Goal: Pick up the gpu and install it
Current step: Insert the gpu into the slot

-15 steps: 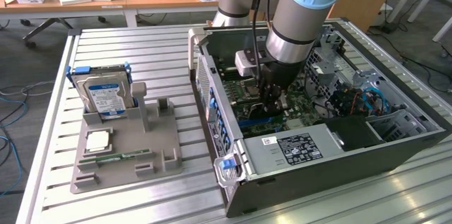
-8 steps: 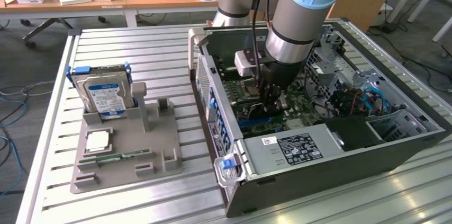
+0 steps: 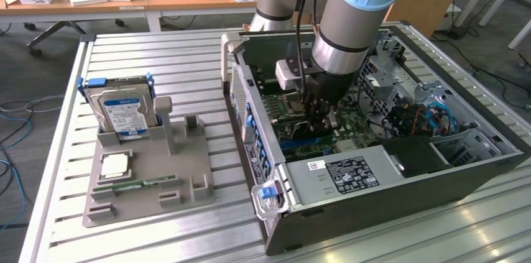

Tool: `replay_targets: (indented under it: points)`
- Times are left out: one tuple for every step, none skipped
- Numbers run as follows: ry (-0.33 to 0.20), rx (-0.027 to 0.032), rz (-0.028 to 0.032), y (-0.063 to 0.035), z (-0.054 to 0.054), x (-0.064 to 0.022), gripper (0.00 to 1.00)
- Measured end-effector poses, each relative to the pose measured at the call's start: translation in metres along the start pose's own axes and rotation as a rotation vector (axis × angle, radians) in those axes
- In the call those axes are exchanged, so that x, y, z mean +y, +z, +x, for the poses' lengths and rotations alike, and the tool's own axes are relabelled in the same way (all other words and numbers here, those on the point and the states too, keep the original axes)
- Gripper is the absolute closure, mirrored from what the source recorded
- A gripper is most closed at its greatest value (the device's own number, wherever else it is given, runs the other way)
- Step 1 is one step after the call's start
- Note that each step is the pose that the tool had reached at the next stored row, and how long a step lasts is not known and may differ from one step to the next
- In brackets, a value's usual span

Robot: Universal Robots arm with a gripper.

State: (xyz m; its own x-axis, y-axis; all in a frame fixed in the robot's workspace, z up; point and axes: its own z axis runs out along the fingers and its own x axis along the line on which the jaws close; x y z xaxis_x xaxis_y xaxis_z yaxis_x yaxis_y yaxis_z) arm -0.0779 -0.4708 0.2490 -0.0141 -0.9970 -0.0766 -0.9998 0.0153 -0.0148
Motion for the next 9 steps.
replay_targets:
  points:
    - [0.0, -0.0001, 0.0, 0.0004, 0.0, 0.0, 0.74]
    - [0.0, 0.0002, -0.0001, 0.0005, 0.0001, 0.0001, 0.74]
    - [0.0, 0.0002, 0.0, 0.0006, 0.0001, 0.0001, 0.74]
    - [0.0, 0.0003, -0.0001, 0.0006, 0.0001, 0.0001, 0.74]
    - [0.0, 0.0002, -0.0001, 0.0006, 0.0, 0.0001, 0.74]
    - [0.0, 0.0001, -0.0001, 0.0007, 0.0, 0.0001, 0.74]
    - [0.0, 0.0001, -0.0001, 0.0007, 0.0, 0.0001, 0.74]
    - [0.0, 0.0001, 0.0, 0.0007, 0.0, 0.0001, 0.74]
    - [0.0, 0.0, 0.0, 0.0007, 0.0, 0.0001, 0.74]
